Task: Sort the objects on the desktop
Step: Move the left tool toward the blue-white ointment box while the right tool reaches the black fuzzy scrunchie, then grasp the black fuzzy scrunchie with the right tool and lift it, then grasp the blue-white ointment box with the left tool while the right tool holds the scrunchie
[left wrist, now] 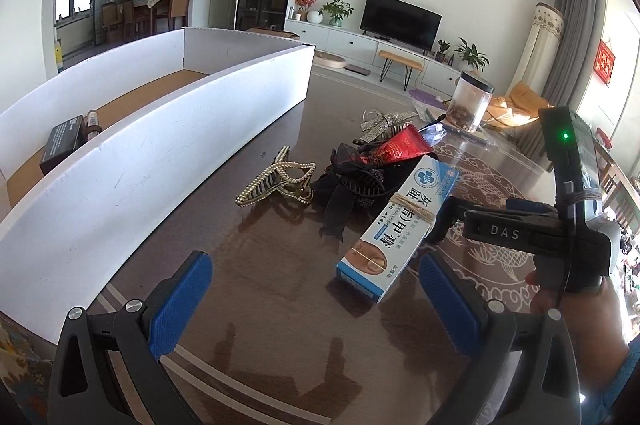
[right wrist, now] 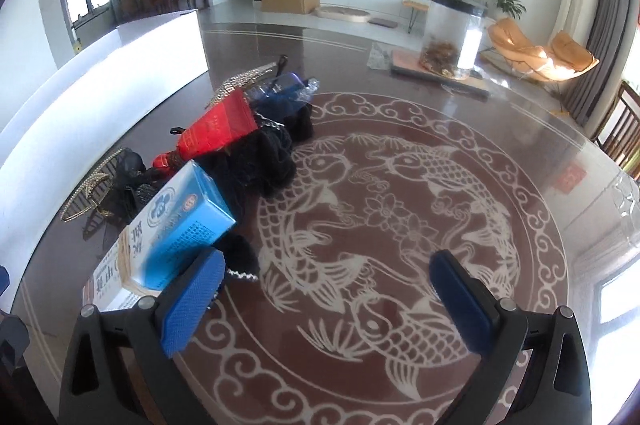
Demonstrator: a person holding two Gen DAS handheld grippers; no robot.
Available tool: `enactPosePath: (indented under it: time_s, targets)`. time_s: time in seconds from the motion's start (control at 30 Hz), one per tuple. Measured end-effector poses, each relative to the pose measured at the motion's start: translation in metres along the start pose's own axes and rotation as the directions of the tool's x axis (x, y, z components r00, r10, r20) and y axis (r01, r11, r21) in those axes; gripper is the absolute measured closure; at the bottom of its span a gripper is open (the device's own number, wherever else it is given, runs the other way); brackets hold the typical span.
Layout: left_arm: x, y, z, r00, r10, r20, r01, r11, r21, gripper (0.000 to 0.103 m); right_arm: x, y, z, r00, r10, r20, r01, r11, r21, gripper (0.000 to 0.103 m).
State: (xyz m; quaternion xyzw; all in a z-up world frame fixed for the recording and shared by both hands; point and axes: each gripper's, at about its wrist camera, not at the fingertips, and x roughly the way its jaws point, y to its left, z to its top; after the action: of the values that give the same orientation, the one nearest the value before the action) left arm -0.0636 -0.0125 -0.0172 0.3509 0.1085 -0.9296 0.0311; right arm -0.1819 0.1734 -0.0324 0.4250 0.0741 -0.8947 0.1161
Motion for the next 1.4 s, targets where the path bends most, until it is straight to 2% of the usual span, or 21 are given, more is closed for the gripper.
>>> enactPosePath:
  time_s: [0.1,0.2,0.33,0.43,0.5,0.57,0.67,0.83,0.9,1.13,1.23,1.33,1.4]
  targets:
    - [0.001,0.003,0.001,1.000,-0.003,-0.003,0.003,1.000,-0.014,0.000,-0.002,0.018,0.009,0.982,0.186,0.018,-0.185,0.980,-0.073,0.002]
    - [0.005,0.006,0.001,1.000,-0.008,-0.017,0.007,0.999,-0.032,0.000,0.009,0.025,0.013,0.979,0.203,-0.014,-0.203,0.974,-0.095,0.002]
    - [0.005,0.002,0.000,1.000,-0.005,-0.014,0.005,1.000,-0.011,0.000,0.025,0.027,0.014,0.946,0.316,-0.077,-0.321,0.945,-0.061,0.006]
    - [0.007,-0.001,-0.001,1.000,0.004,-0.021,-0.004,1.000,0.008,0.000,0.032,0.040,0.012,0.945,0.307,-0.117,-0.320,0.940,-0.116,0.019]
    - [0.009,-0.003,-0.002,1.000,0.011,-0.027,-0.010,1.000,0.019,0.000,0.037,0.048,0.008,0.943,0.302,-0.137,-0.321,0.936,-0.145,0.047]
    - [0.009,-0.004,-0.001,1.000,0.012,-0.024,-0.012,1.000,0.024,0.000,0.034,0.052,0.004,0.945,0.304,-0.122,-0.322,0.932,-0.166,0.061]
    - [0.008,-0.003,0.001,1.000,0.008,-0.021,-0.008,1.000,0.022,0.000,0.027,0.051,-0.006,0.950,0.294,-0.107,-0.309,0.935,-0.173,0.064]
    - [0.007,-0.002,0.002,1.000,0.000,-0.016,0.000,1.000,0.015,0.000,0.006,0.048,-0.032,0.941,0.316,-0.122,-0.337,0.913,-0.230,0.064]
    - [0.006,-0.002,0.002,1.000,-0.001,-0.014,0.002,1.000,0.020,0.000,-0.003,0.037,-0.043,0.942,0.313,-0.120,-0.333,0.916,-0.223,0.064]
    - [0.004,-0.005,0.000,1.000,-0.004,-0.017,0.004,1.000,0.029,0.000,-0.036,-0.022,-0.087,0.978,0.201,-0.063,-0.208,0.970,-0.127,0.063]
    - [0.005,-0.006,0.000,1.000,-0.005,-0.022,0.006,0.999,0.032,0.000,-0.050,-0.041,-0.105,0.986,0.161,-0.044,-0.164,0.983,-0.086,0.063]
    - [0.006,-0.009,-0.001,1.000,-0.004,-0.026,0.005,0.999,0.044,0.000,-0.060,-0.050,-0.118,0.989,0.141,-0.034,-0.143,0.988,-0.059,0.054]
    - [0.007,-0.011,-0.002,1.000,-0.002,-0.027,0.004,0.998,0.056,0.000,-0.061,-0.053,-0.121,0.989,0.145,-0.039,-0.147,0.988,-0.045,0.023]
